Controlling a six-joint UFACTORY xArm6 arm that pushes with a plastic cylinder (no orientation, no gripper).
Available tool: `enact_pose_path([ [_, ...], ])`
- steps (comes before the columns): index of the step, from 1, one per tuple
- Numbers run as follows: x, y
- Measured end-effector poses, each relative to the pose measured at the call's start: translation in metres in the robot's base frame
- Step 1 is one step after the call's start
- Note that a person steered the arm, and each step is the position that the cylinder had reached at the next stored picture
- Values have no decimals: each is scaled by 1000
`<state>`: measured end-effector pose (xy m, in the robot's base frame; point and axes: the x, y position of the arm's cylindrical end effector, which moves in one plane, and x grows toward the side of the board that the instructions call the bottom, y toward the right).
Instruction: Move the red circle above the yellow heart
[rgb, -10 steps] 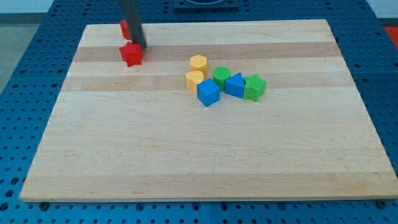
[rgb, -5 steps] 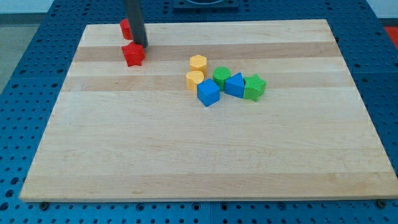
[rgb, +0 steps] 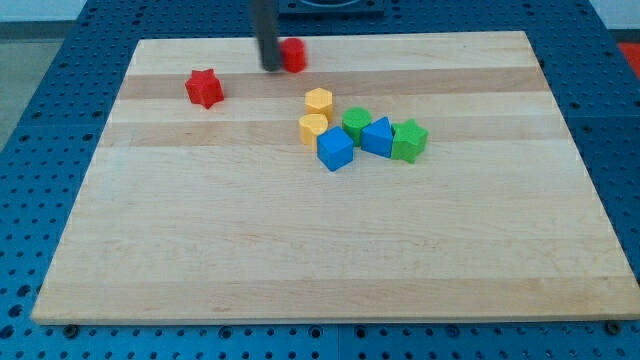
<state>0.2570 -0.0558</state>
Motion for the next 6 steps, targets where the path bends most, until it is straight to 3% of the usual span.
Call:
enact_pose_path([
  [1, -2, -15],
  [2, -38, -23],
  [3, -33, 26],
  [5, 72, 58],
  [6, 82, 53],
])
